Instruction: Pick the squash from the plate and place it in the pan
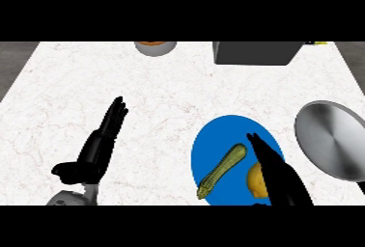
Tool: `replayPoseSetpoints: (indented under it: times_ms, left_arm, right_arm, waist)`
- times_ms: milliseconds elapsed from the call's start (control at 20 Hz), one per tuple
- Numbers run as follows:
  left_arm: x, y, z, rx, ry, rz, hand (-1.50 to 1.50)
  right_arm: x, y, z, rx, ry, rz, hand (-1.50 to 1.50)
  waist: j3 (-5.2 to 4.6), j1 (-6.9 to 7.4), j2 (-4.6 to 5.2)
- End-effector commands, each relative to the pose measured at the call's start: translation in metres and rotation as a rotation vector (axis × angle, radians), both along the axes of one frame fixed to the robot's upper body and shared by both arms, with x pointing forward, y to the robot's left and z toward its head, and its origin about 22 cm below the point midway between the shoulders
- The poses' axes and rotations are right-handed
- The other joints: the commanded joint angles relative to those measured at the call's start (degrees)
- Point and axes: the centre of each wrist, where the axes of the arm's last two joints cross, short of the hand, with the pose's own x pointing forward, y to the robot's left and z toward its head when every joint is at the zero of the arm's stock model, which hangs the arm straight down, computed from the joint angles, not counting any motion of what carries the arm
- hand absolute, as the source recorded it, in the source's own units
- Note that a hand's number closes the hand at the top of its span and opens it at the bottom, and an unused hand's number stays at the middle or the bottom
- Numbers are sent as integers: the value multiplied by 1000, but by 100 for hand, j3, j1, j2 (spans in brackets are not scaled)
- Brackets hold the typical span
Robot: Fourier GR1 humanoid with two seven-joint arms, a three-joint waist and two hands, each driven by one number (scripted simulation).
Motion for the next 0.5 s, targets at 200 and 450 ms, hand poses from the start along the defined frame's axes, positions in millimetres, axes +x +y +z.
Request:
replayPoseSetpoints:
  times_ms: [200, 450]
  left_arm:
    - [4, -9, -1, -1, 5, 22, 0]
    - [0, 0, 4, -17, 14, 14, 0]
  right_arm:
    - [6, 49, -25, -76, 110, 27, -150]
    - [23, 36, -21, -71, 145, 4, -150]
  waist:
    - [10, -131, -25]
    - [11, -130, -27]
